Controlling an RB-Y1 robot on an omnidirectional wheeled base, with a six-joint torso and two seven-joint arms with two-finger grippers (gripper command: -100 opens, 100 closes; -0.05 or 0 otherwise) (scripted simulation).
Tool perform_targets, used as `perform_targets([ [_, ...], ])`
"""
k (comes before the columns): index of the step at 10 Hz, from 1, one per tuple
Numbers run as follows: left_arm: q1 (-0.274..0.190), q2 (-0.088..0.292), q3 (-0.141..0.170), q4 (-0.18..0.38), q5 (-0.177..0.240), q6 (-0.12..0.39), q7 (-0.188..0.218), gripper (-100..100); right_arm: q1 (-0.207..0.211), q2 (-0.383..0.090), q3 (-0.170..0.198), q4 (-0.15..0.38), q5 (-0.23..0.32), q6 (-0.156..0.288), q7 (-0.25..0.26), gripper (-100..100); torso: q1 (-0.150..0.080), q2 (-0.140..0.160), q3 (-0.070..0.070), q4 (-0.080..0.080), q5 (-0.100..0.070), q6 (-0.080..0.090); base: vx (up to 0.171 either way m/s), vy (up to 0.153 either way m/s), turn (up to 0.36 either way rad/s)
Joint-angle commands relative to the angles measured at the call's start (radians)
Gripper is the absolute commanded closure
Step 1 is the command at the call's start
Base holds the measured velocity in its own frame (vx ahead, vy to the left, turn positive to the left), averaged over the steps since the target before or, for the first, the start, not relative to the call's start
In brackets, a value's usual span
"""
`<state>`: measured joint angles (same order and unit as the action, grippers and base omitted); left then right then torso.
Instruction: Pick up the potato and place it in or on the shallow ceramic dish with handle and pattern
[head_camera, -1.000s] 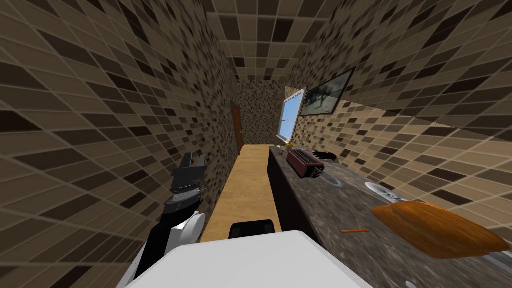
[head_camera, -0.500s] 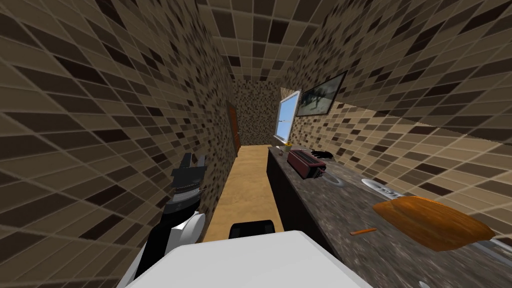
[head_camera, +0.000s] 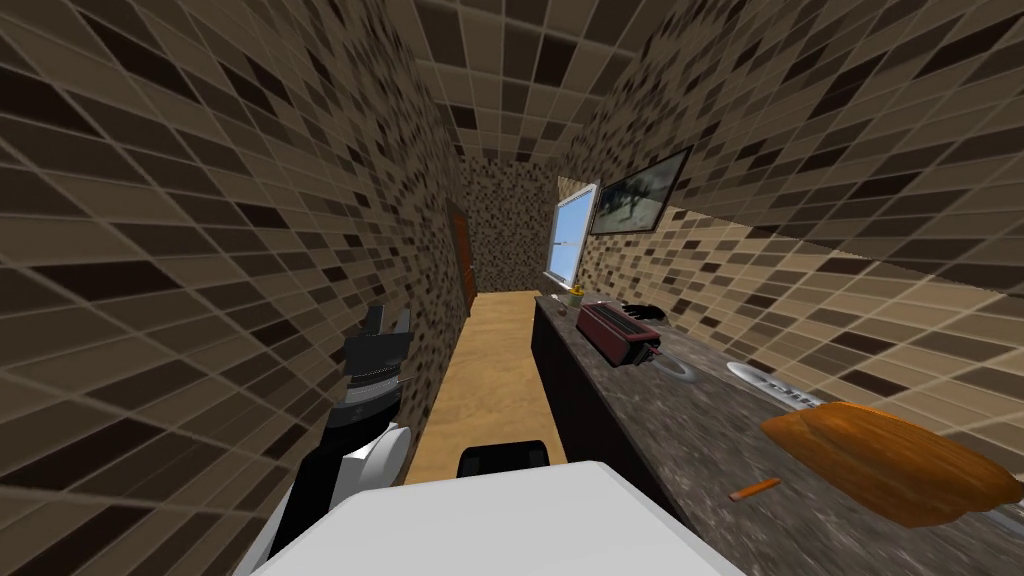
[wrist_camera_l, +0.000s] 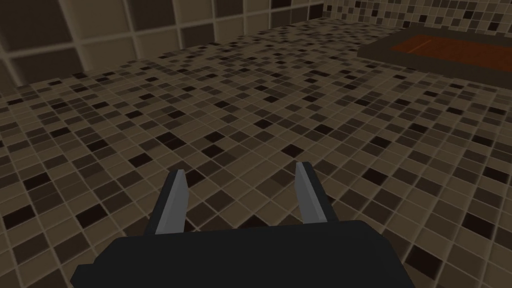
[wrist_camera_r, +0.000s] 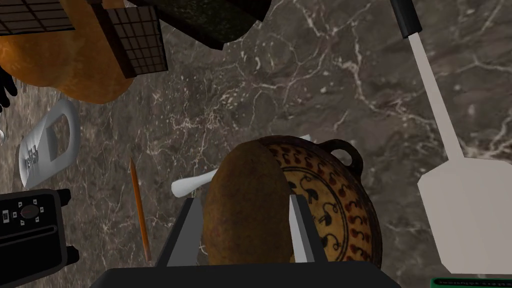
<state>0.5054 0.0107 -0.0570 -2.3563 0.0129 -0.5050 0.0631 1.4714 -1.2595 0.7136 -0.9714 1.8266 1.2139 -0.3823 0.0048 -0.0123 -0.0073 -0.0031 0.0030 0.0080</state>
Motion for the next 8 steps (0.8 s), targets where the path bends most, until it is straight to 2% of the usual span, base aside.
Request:
perform_targets([
  [1,0.000,0.000,0.000,0.000,0.000,0.000,0.000,0,0.015,-0.019,0.028,-0.028,0.011,-0.007,-0.009,100,0.000,0.000,0.000,0.000,0.000,0.000,0.136,0.007,-0.039],
  [3,0.000,0.000,0.000,0.000,0.000,0.000,0.000,0,0.023,-0.041,0.071,-0.047,0.034,-0.017,-0.030,100,-0.001,-0.001,0.000,0.000,0.000,-0.001,0.131,-0.009,-0.040],
  [4,0.000,0.000,0.000,0.000,0.000,0.000,0.000,0,0.024,-0.047,0.082,-0.051,0.039,-0.020,-0.035,100,-0.001,-0.001,-0.001,0.000,0.000,-0.001,0.097,-0.008,-0.019],
  [5,0.000,0.000,0.000,0.000,0.000,0.000,0.000,0,0.027,-0.047,0.071,-0.058,0.031,-0.019,-0.024,100,-0.002,0.001,0.001,0.000,0.000,0.000,0.036,0.000,-0.005],
  [6,0.000,0.000,0.000,0.000,0.000,0.000,0.000,0,0.026,-0.047,0.074,-0.056,0.033,-0.020,-0.027,-100,-0.002,0.005,0.002,0.001,0.000,-0.001,0.008,0.000,0.002],
  [8,0.000,0.000,0.000,0.000,0.000,0.000,0.000,0,0.026,-0.047,0.073,-0.056,0.033,-0.020,-0.027,-100,-0.002,0.008,0.005,0.002,0.000,-0.001,0.000,0.000,0.000],
])
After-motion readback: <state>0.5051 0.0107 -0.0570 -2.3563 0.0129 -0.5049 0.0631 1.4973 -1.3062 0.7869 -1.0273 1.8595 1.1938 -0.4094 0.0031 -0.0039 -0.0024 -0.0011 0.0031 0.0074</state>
